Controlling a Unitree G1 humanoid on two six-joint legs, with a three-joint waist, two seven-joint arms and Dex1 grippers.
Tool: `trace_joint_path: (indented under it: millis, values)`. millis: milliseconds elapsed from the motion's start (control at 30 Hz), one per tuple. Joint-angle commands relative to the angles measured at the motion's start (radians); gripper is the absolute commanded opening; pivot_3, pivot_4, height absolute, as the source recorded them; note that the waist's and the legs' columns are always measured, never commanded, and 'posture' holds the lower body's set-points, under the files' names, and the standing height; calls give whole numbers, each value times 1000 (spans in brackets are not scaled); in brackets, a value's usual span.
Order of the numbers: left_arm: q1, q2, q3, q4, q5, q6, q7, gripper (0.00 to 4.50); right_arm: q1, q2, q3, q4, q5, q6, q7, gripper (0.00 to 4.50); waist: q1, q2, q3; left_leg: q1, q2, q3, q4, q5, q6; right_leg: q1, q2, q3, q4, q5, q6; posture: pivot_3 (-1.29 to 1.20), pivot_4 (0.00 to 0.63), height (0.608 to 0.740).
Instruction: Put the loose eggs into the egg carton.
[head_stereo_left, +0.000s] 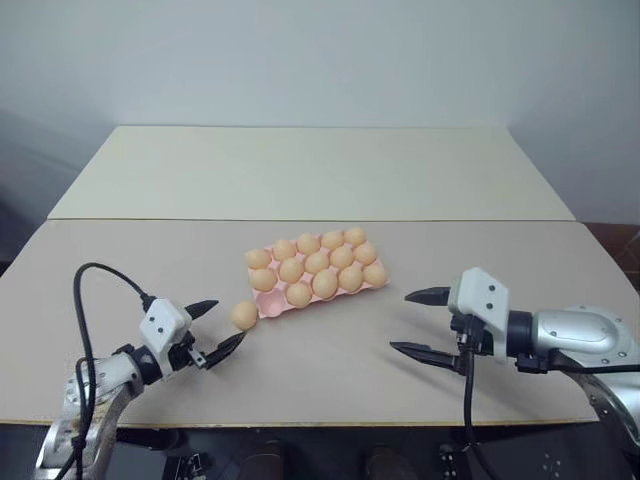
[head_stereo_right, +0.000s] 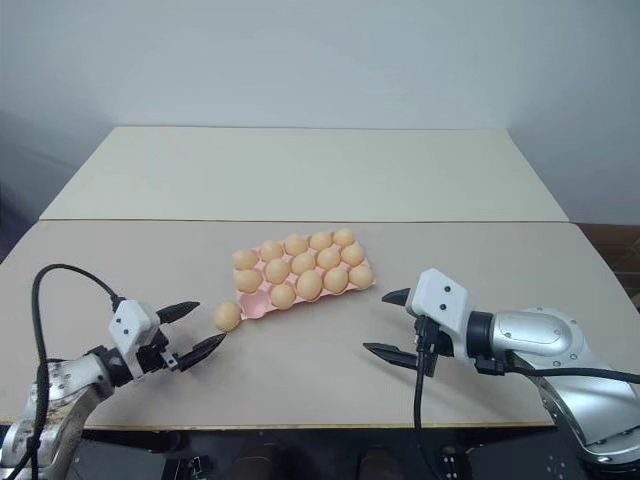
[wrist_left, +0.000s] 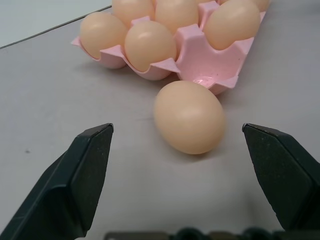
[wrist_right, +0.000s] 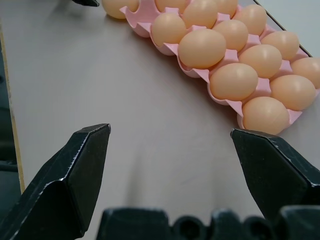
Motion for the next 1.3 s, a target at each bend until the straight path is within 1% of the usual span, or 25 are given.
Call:
trace_joint_path:
  millis: [33,233,433,500,533,600,733,1000,1067,1133,1233,1300]
  values:
    - [-32,-19,-46,40,31,-50,4,4500,0,-3,-26,-35,20,8,-18,4473,0,0,0,0,0,0,0,0,0,0,0,0,0,0,0,0,150,740]
    - [-78,-52,-96,118,59,-110,7,4500,9,3,-32,-38,17,10,-49,4473,1,0,0,0,0,0,0,0,0,0,0,0,0,0,0,0,150,740]
    - [-125,-66,-118,191,69,-159,1,4500,7,2,-20,-31,13,2,-61,4473,4,0,0,0,0,0,1,0,0,0,0,0,1,0,0,0,150,740]
    - [-131,-76,-121,219,76,-218,-3,4500,5,5,-17,-27,8,-1,-65,4473,5,0,0,0,0,0,1,0,0,0,0,0,1,0,0,0,150,740]
    - [-131,-84,-123,228,75,-243,-5,4104,2,8,-15,-23,6,-2,-69,4500,6,0,0,0,0,0,1,0,0,0,0,0,1,0,0,0,150,740]
    - [-133,-93,-131,239,79,-263,-8,3619,-1,10,-12,-18,2,-3,-75,4500,7,0,0,0,0,0,1,0,0,0,0,0,1,0,0,0,150,740]
    - [-141,-103,-141,249,90,-262,5,2356,2,12,-9,-17,1,-3,-81,4500,14,0,0,0,-1,0,1,1,1,0,-1,0,1,0,1,0,150,740]
    - [-122,-89,-136,230,80,-233,2,2356,6,20,2,-20,-5,-1,-103,4500,13,0,0,1,-1,0,1,1,1,1,-1,0,1,0,1,0,150,740]
    - [-116,-92,-130,226,77,-243,6,2076,5,21,8,-16,-11,-3,-107,4500,13,0,0,1,-1,0,1,1,1,1,-1,0,1,0,1,0,150,740]
    - [-112,-90,-128,219,70,-241,2,1958,3,22,10,-14,-14,-2,-110,4500,13,0,0,1,-1,0,1,1,1,1,-1,0,1,0,1,0,150,740]
    - [-101,-80,-126,197,67,-211,5,1909,2,21,8,-15,-13,-2,-111,4500,12,0,0,1,-1,0,1,1,1,1,-1,0,1,0,1,0,150,740]
    - [-68,-52,-103,161,46,-192,-15,1909,6,20,6,-19,-12,-1,-113,4500,12,0,0,1,-1,0,1,1,1,1,0,0,1,0,1,0,150,740]
